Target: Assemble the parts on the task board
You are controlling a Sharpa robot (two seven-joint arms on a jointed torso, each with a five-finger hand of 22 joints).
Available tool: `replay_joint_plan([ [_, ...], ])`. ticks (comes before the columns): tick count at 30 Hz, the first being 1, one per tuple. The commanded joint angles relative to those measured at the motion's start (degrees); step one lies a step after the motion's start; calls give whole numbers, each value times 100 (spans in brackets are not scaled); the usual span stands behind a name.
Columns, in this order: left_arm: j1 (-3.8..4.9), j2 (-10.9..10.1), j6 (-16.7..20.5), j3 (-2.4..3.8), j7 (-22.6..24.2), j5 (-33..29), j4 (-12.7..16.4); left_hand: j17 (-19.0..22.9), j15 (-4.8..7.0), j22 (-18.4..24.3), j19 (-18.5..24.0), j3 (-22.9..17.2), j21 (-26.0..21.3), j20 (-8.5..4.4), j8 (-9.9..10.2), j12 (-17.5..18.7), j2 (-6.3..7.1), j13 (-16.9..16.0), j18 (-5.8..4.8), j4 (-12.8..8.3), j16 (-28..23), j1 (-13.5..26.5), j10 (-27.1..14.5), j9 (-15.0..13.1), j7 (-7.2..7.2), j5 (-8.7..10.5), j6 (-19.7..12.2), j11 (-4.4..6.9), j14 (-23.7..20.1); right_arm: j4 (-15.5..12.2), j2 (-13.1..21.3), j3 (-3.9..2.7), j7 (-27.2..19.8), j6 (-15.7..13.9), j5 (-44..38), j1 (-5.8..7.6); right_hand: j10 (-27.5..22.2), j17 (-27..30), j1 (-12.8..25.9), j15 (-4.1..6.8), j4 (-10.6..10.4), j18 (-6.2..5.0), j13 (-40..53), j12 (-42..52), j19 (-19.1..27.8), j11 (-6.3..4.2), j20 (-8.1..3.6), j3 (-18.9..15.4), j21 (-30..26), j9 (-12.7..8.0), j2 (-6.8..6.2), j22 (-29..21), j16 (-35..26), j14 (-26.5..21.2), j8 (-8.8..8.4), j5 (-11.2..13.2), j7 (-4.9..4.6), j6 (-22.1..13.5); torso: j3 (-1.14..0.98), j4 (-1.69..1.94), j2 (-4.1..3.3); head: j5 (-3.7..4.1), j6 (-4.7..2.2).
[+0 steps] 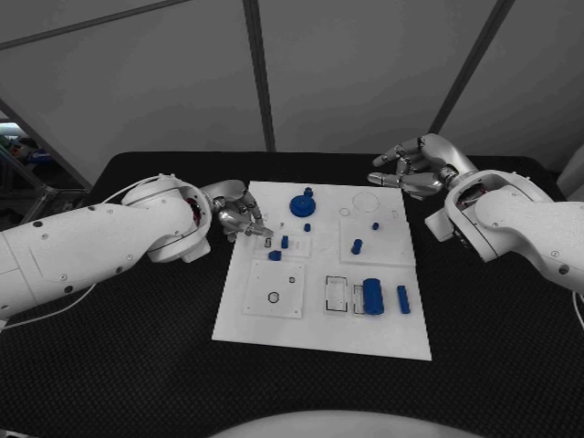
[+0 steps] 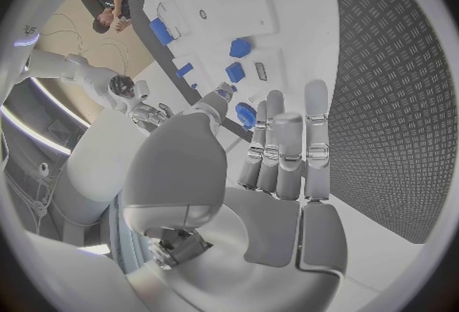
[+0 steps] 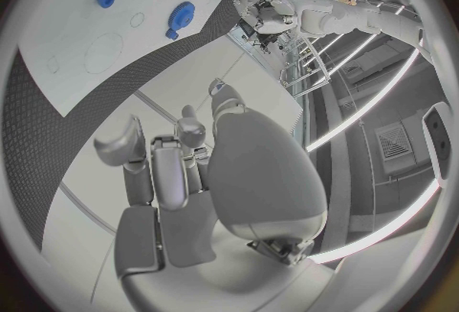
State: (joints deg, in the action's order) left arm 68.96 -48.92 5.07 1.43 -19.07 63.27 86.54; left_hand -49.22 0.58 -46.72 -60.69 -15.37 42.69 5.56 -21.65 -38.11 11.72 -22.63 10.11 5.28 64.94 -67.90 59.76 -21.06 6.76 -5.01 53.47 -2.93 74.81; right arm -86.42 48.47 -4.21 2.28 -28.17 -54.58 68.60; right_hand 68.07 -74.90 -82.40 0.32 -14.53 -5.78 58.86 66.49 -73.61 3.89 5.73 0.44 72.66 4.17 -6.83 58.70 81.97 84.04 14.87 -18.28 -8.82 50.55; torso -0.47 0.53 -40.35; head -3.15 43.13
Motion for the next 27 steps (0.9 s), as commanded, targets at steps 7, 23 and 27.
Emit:
replay_joint_plan([
  [7,-294,-229,884,-3,332,86,408,279,6,161,-88,1060,-268,21,17,-261,-53,108,38,252,-103,-213,-160,297,-24,-19,184,-8,-134,-135,49,-3,-35,104,-433,8,-29,-182,-46,32,38,-62,-5,-19,29,-22,-18,33,-37,1,30,-6,-38,267,53,-30,25,70,3,6,-1,-28,-7],
  [23,-532,-227,633,-7,-1072,794,675,-1916,308,-1214,-1280,2539,1330,-273,-767,-1309,80,-113,-208,1180,1422,589,384,240,-334,211,718,330,988,-186,61,-2,44,102,-610,7,-29,-176,-45,36,44,-61,-10,-20,25,-25,-21,26,-40,2,18,-7,-45,267,63,-23,29,87,3,-6,-7,-34,-9],
  [27,-537,-175,507,-7,-1147,910,678,-2146,416,-1623,-1497,2404,1768,-367,-1107,-1620,-84,-228,-292,1164,1557,359,565,118,-476,-4,853,452,1089,-176,52,-2,50,105,-612,6,-31,-178,-43,36,43,-61,-13,-23,24,-25,-22,25,-40,2,17,-6,-43,268,64,-23,29,89,5,-11,-10,-31,-7],
])
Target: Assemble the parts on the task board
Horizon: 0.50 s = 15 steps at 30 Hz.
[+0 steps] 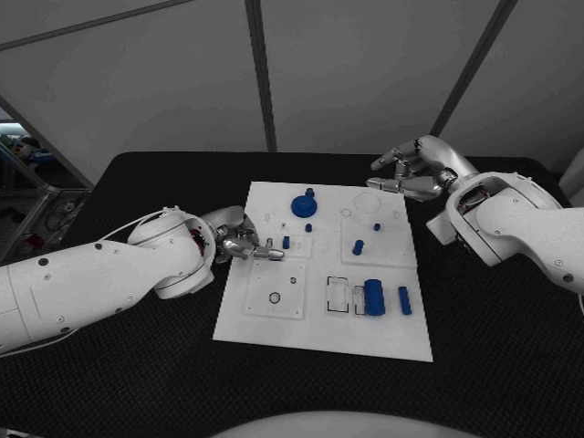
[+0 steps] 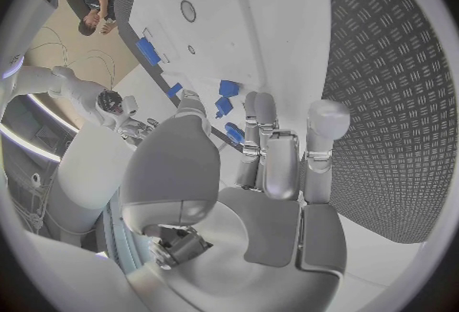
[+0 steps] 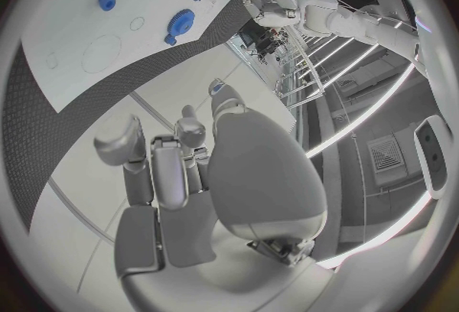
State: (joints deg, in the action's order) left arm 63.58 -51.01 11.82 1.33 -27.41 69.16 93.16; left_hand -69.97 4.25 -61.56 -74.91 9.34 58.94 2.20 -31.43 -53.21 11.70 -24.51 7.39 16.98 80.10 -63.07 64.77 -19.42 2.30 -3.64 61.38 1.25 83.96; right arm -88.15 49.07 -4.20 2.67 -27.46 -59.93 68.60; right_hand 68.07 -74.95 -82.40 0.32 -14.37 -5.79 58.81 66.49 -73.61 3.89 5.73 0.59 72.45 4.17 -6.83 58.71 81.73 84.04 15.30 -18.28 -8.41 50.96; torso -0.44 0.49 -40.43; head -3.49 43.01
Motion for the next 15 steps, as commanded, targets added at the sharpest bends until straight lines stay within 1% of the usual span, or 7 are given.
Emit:
replay_joint_plan([
  [1,0,51,-209,4,-331,339,12,-80,74,-215,-110,-81,220,-60,-229,-195,-105,-73,-32,-6,46,-165,108,-86,-65,-223,84,69,182,0,-11,-3,12,34,-77,6,-31,-174,-43,36,27,-61,-8,-23,24,-25,-22,9,-19,2,18,-7,-18,268,21,-23,-12,47,2,-5,0,6,6],
  [2,-1,68,-247,4,-348,355,7,-92,107,-324,-161,-145,333,-84,-350,-289,-171,-111,-57,-8,51,-249,171,-137,-114,-361,139,108,188,2,-13,-3,13,34,-78,6,-31,-174,-43,36,27,-61,-8,-23,24,-25,-22,9,-19,2,18,-7,-18,268,21,-23,-12,47,3,-3,1,11,6],
  [3,-1,86,-281,4,-364,371,2,-98,133,-400,-194,-223,410,-111,-444,-376,-208,-173,-70,-8,52,-322,218,-180,-145,-448,150,145,191,4,-15,-3,15,35,-78,6,-31,-174,-43,36,27,-61,-8,-23,24,-25,-22,9,-19,2,18,-7,-18,268,21,-23,-12,47,3,-2,0,14,8],
  [5,-1,115,-330,5,-388,396,-6,-105,165,-521,-246,-332,532,-144,-573,-607,-245,-494,-96,-13,53,-375,360,-241,-189,-509,159,183,196,9,-20,-3,18,36,-78,6,-31,-174,-43,36,27,-61,-8,-23,24,-25,-22,9,-19,2,18,-7,-18,268,21,-23,-12,47,5,2,0,18,14],
  [9,1,159,-387,7,-422,420,-17,-118,206,-728,-338,-459,742,-185,-753,-866,-266,-856,-142,-9,56,-318,518,-328,-243,-535,158,229,202,20,-31,-3,24,36,-79,5,-30,-171,-38,37,24,-61,-8,-22,22,-26,-22,7,-20,2,18,-7,-21,267,25,-23,-11,52,4,3,3,25,23],
  [12,7,190,-427,8,-450,429,-25,-119,224,-812,-372,-498,825,-203,-837,-957,-266,-976,-159,-7,55,-240,571,-368,-265,-540,152,249,204,27,-39,-3,27,36,-79,5,-30,-171,-38,37,24,-61,-8,-22,22,-26,-22,7,-20,2,18,-7,-21,267,25,-23,-11,52,0,-2,1,24,19],
  [15,15,220,-470,9,-474,433,-29,-124,238,-894,-408,-527,909,-217,-904,-1036,-266,-1092,-177,-8,55,-197,627,-399,-287,-544,159,268,206,35,-45,-3,29,37,-79,4,-28,-170,-30,38,21,-60,-9,-22,19,-27,-24,4,-20,3,19,-5,-23,267,29,-25,-9,60,2,-2,1,34,20],
])
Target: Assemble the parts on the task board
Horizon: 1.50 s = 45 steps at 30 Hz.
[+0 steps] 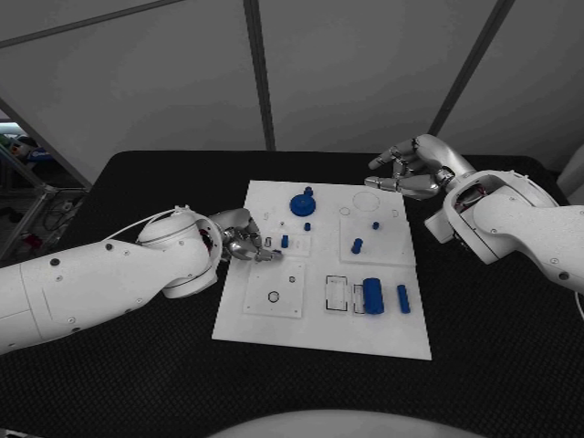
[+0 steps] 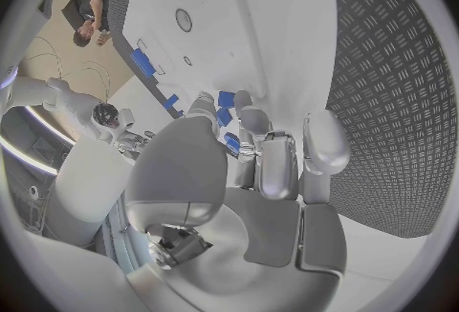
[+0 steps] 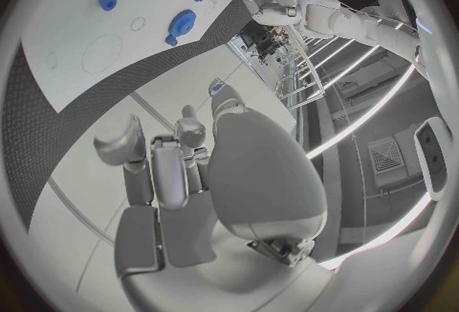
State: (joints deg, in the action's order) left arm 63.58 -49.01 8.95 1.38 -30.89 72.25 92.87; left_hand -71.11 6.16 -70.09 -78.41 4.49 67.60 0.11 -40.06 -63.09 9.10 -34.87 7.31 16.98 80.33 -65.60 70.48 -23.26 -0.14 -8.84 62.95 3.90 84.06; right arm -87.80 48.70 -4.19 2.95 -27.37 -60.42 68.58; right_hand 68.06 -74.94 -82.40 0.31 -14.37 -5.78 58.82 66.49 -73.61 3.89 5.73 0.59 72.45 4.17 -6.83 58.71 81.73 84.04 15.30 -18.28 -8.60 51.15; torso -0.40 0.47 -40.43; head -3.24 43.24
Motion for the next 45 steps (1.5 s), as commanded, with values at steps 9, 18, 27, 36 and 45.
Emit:
replay_joint_plan([
  [9,46,78,-344,8,-178,126,12,-22,87,-259,-163,-124,270,-46,-190,-237,-49,-348,-219,-5,34,148,225,-75,-105,-31,58,57,201,35,-22,-3,8,36,-30,6,-25,-170,-23,39,17,-61,-7,-19,20,-28,-25,1,-23,3,20,-9,-24,268,33,-27,11,46,-4,8,4,17,-6],
  [18,79,92,-408,12,-204,123,25,-28,121,-356,-191,-338,353,-83,-272,-289,-283,-444,-235,-14,33,199,316,-94,-152,-50,72,99,205,62,-39,-3,5,44,-30,4,-19,-168,-14,40,12,-59,-2,-14,15,-29,-26,-1,-20,3,22,-4,-26,268,37,-29,13,52,-5,1,3,17,-6],
  [27,93,119,-470,14,-216,-13,22,-37,134,-453,-190,-1313,401,-108,-315,-262,-254,-464,-243,-18,30,145,374,-70,-174,-48,49,114,210,75,-46,-3,3,50,-30,3,-14,-162,-5,42,7,-59,0,-11,13,-32,-28,-4,-23,4,25,-6,-31,267,44,-32,16,62,-3,6,3,31,-10],
  [36,107,193,-554,16,-222,-35,-41,-39,146,-509,-204,-1769,433,-111,-331,-263,-147,-509,-253,-36,28,85,415,-55,-189,-42,51,131,212,78,-51,-3,0,53,-30,2,-14,-162,-5,42,7,-59,0,-11,13,-32,-28,-4,-23,4,25,-6,-31,267,44,-32,16,62,-4,4,4,37,-4],
  [45,114,231,-670,16,-242,-37,-69,-42,147,-548,-221,-1915,465,-113,-346,-283,-115,-560,-262,-48,28,74,450,-52,-197,-29,71,136,213,77,-47,-3,-1,52,-30,1,-8,-164,0,44,4,-59,4,-6,9,-35,-29,-5,-23,5,28,-4,-31,268,51,-36,19,73,0,5,4,41,10],
])
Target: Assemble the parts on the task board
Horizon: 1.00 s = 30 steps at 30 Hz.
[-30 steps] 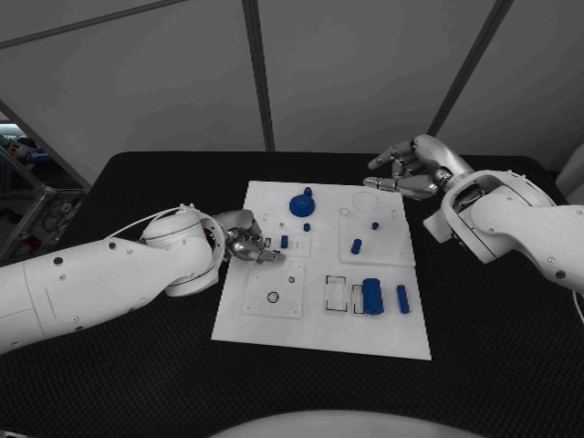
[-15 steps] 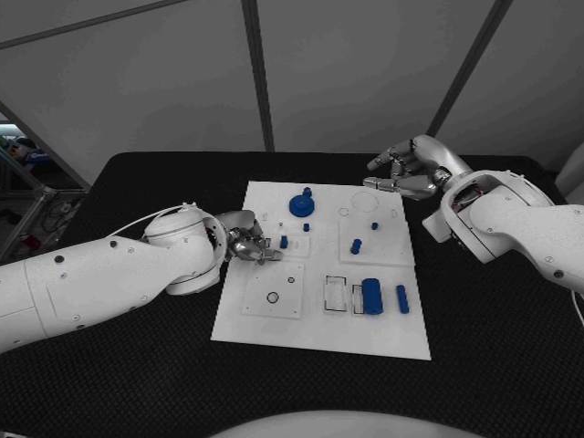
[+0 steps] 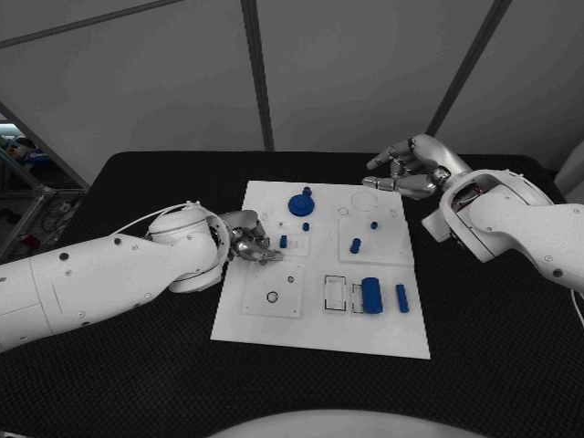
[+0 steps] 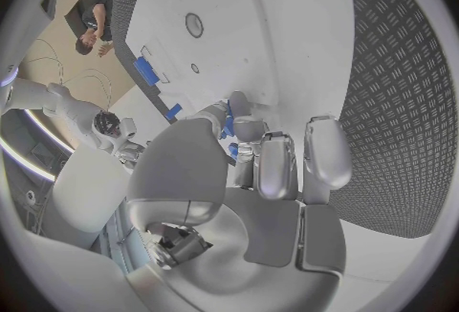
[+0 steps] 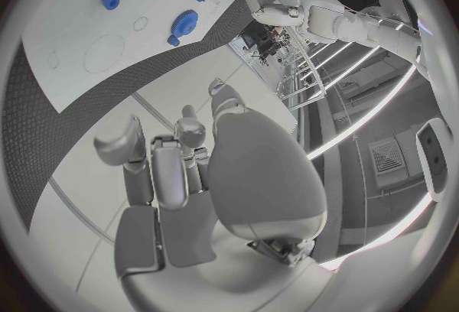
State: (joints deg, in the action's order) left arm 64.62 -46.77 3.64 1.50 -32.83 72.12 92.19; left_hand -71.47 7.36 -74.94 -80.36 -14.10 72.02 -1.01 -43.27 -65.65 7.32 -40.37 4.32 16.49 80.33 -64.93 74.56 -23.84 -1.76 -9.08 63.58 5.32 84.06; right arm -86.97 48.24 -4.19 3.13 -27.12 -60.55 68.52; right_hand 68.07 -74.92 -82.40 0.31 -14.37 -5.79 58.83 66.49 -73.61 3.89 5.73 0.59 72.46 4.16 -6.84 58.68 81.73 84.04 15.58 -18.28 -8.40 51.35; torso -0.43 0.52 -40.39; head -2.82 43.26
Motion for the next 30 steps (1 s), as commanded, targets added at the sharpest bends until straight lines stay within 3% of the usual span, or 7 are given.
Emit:
replay_joint_plan([
  [1,11,7,-149,4,-54,-24,0,-7,26,-64,-26,-85,22,-1,-28,-29,70,-15,38,-5,29,-12,48,7,-38,-4,9,-5,214,-7,0,-3,-19,27,-17,7,-8,-166,0,44,4,-59,2,-6,9,-35,-29,-5,-23,5,28,-1,-31,268,22,-35,-1,53,4,1,0,-1,10],
  [30,11,-107,-237,18,-141,-19,24,-12,30,-138,-57,-416,78,-4,-50,-55,2,-108,22,-43,29,-161,130,17,-55,3,52,8,217,4,-11,-3,-30,33,-17,3,-7,-163,5,46,1,-59,0,-6,7,-37,-31,-6,-25,7,32,-2,-34,268,29,-38,2,65,7,5,1,-22,-15],
])
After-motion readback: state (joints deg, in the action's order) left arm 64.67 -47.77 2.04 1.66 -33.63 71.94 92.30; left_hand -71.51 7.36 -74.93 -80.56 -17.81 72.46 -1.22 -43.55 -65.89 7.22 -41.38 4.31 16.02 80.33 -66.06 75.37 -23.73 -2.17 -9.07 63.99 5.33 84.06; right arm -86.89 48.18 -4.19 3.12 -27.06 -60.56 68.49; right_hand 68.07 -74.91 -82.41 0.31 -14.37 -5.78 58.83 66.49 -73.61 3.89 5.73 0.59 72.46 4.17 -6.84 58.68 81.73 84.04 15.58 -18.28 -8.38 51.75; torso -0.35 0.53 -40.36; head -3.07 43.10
